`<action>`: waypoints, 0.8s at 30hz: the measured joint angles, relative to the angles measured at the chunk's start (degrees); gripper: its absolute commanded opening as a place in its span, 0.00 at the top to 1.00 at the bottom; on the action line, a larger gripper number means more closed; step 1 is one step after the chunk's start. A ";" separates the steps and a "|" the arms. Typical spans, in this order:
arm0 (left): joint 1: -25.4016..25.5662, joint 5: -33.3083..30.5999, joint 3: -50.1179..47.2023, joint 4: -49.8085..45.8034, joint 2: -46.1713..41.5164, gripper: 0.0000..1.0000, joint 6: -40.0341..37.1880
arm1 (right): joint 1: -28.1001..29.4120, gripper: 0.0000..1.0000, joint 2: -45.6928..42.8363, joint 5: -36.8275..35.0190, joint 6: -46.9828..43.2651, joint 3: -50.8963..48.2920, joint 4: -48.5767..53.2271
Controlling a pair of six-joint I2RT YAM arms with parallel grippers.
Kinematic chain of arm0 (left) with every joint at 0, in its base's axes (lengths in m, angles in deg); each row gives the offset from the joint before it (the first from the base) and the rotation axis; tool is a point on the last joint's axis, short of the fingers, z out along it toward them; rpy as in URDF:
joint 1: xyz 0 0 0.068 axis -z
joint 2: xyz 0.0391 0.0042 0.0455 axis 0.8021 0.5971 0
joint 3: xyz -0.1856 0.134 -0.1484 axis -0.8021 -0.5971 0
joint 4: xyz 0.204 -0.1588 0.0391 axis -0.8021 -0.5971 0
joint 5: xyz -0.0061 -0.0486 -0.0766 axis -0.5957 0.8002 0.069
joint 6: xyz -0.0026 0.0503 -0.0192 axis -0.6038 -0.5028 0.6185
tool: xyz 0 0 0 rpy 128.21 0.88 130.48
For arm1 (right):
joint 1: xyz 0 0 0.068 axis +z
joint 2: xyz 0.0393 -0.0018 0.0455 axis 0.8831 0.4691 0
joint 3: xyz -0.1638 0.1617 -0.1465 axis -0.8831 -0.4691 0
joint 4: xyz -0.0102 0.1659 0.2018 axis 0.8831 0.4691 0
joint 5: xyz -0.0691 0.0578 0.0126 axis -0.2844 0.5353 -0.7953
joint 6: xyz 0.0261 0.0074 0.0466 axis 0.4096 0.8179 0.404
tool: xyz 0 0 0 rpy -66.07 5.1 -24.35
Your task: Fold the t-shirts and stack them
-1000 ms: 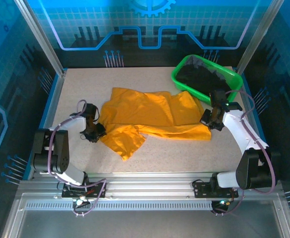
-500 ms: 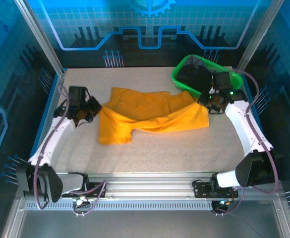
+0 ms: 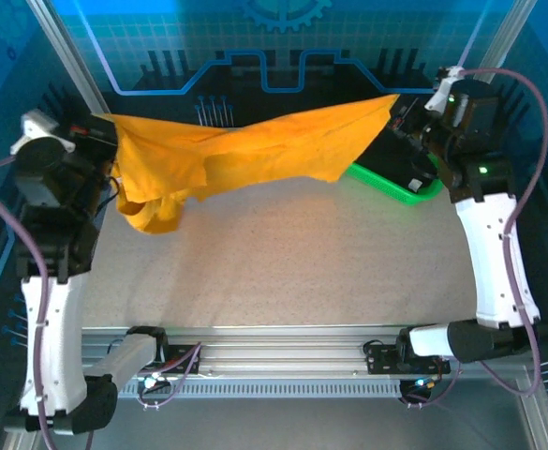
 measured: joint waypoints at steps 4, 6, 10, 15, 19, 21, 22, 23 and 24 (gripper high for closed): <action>0.00 -3.61 8.26 -1.01 -0.76 1.00 -2.12 | -1.49 1.00 -5.38 1.64 2.19 0.00 -2.49; 0.00 -5.09 12.55 -1.86 -0.61 1.00 -3.63 | -2.56 1.00 -7.87 2.54 3.78 0.00 -4.07; -0.02 -6.32 19.04 -4.72 1.73 1.00 -5.60 | -3.15 1.00 -8.33 6.14 6.73 0.94 -7.65; -3.61 -1.79 20.83 -7.52 8.92 1.00 -5.62 | -0.61 1.00 1.55 11.63 8.55 5.88 -10.69; -10.27 8.26 20.72 -8.63 19.10 1.00 -2.08 | 3.41 1.00 14.40 14.73 8.24 12.90 -9.94; -12.94 13.22 19.69 -8.63 24.28 1.00 -0.11 | 4.81 1.00 21.22 16.31 8.13 17.68 -8.55; -14.10 15.78 19.04 -8.63 27.02 1.00 0.96 | 5.35 1.00 24.61 16.92 8.11 20.22 -7.91; -15.10 18.10 18.69 -8.63 29.51 1.00 1.90 | 5.84 1.00 28.11 17.44 8.11 23.19 -7.04; -15.74 19.80 18.64 -8.61 31.32 1.00 2.49 | 6.08 1.00 30.62 17.86 8.13 25.75 -6.27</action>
